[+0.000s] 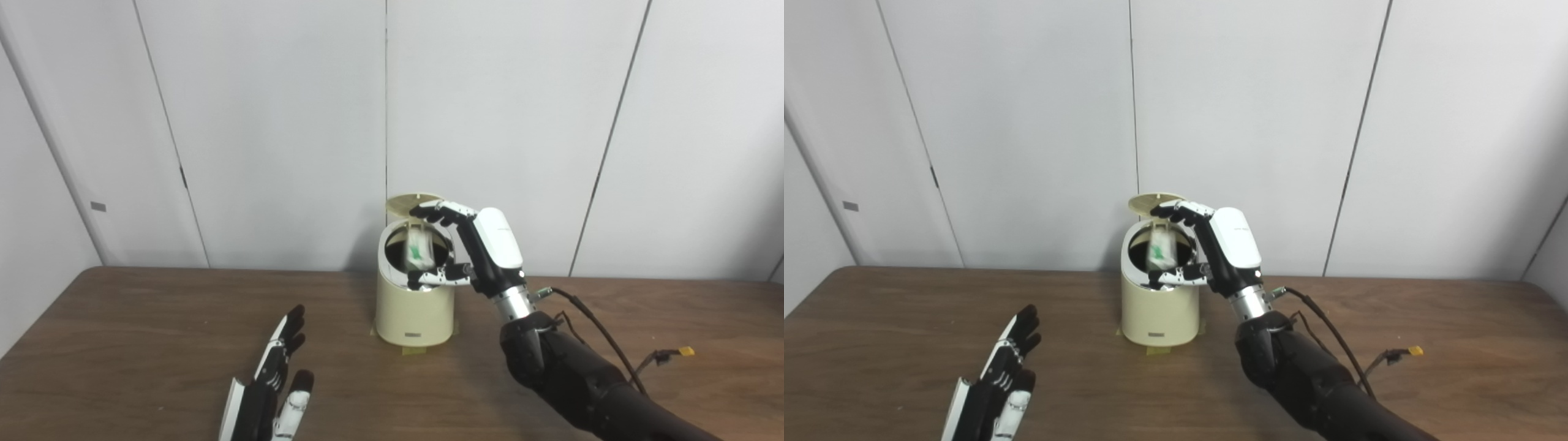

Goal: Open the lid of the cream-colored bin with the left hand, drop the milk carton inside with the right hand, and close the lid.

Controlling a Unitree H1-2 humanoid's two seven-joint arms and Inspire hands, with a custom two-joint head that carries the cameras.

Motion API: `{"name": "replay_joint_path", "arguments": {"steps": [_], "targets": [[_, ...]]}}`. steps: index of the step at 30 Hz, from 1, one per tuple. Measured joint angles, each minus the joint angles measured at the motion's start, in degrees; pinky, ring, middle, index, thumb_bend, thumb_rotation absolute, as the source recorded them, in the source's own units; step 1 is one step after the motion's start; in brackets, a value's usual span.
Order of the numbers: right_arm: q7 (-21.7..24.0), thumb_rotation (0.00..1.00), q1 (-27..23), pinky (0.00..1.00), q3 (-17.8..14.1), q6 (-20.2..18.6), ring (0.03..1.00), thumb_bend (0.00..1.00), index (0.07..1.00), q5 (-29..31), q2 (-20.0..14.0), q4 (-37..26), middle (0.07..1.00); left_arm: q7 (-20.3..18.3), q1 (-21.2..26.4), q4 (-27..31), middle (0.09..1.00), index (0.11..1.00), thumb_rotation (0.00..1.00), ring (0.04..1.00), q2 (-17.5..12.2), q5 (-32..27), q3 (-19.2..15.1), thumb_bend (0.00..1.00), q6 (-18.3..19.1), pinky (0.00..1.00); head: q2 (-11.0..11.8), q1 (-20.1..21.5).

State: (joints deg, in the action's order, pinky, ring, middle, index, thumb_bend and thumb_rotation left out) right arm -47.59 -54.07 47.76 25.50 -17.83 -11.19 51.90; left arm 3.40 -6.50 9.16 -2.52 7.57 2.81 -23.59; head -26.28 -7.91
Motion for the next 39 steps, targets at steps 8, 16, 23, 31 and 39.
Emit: {"name": "replay_joint_path", "arguments": {"steps": [8,16,23,31,39], "targets": [[0.09,0.18,0.00,0.59,-0.27,0.00,0.654,0.93,0.695,0.00,0.02,0.00,0.693,-0.43,0.00,-0.01,0.971,0.955,0.79,0.963,0.00,0.04,0.00,0.48,0.01,0.93,0.09,0.09],[0.29,0.28,0.36,0.54,-1.56,0.00,0.588,0.86,0.630,0.77,0.01,-1.12,0.628,-1.11,0.00,-0.02,0.979,0.962,0.79,0.975,0.00,0.04,0.00,0.47,0.00,0.96,0.00,0.79],[-3.30,0.14,4.84,0.27,-7.75,-0.11,0.290,0.78,0.320,3.26,-0.10,-9.92,0.345,-1.39,0.00,-0.11,0.984,0.966,0.80,0.984,-0.01,0.02,0.02,0.47,0.00,0.98,0.17,1.40],[-1.50,0.01,12.94,0.37,-16.28,0.06,0.406,0.52,0.483,5.29,-2.32,-25.21,0.478,-1.39,0.26,-0.72,0.988,0.970,0.83,0.982,-0.01,0.01,0.08,0.46,-0.09,0.97,0.62,2.90],[21.47,0.73,27.82,0.78,-26.21,-0.01,0.806,0.63,0.850,15.29,-6.07,-38.52,0.835,-1.12,0.34,-0.96,0.981,0.965,0.86,0.986,-0.04,0.07,-0.14,0.47,-0.09,0.96,0.62,3.78]]}}
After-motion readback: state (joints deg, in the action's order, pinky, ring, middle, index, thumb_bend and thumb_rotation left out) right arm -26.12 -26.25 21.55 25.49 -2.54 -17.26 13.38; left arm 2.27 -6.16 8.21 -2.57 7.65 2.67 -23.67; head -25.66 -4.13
